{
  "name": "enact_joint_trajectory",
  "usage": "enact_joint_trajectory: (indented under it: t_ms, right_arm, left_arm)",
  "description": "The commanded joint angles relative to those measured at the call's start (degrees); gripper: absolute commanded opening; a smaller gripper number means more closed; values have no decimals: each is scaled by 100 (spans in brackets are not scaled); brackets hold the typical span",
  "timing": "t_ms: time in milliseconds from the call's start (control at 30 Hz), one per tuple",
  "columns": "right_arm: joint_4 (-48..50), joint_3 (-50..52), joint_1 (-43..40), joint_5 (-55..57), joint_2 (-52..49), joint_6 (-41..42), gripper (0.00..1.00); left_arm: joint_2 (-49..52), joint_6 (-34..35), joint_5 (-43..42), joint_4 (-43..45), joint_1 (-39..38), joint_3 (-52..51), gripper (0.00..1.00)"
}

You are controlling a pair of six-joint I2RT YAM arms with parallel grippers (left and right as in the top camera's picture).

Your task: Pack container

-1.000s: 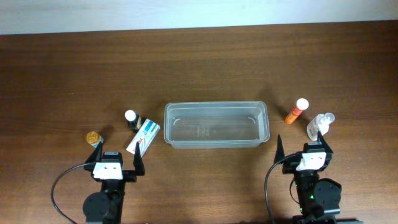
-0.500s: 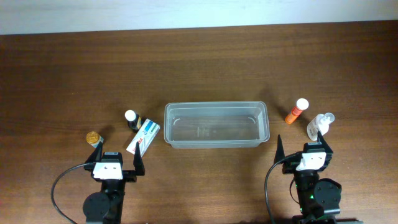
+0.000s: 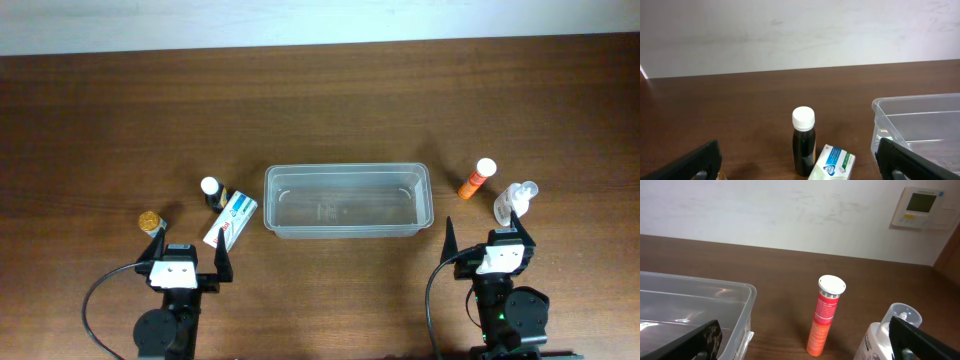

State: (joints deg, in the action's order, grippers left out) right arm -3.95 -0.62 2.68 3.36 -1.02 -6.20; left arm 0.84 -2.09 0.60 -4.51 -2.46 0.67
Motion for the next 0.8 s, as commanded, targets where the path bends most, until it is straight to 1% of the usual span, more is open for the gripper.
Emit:
enact_joint_trajectory:
  t_ms: [0,200,333,467,667,767]
  right_arm:
    - [-39,31,-7,-13,17,-24,98]
    - [-39,31,-7,-20,17,-15,99]
    - [-39,31,-7,-13,17,658,98]
    - [-76,-17,-7,-13,17,778,98]
    - [-417,-584,-7,-7,-70,780,98]
    - [-739,-1084,-11,33,-400,872,98]
  left_arm:
    - [-55,35,-83,-24,-17,-11,99]
    - [-55,35,2,-15,-11,-11,99]
    - [-55,39,76,-2,-11,-11,99]
    - [-55,39,24,105,-11,-9,100]
    - [-42,37,90,136,-11,247,100]
    - [105,37,293,144,-11,498,99]
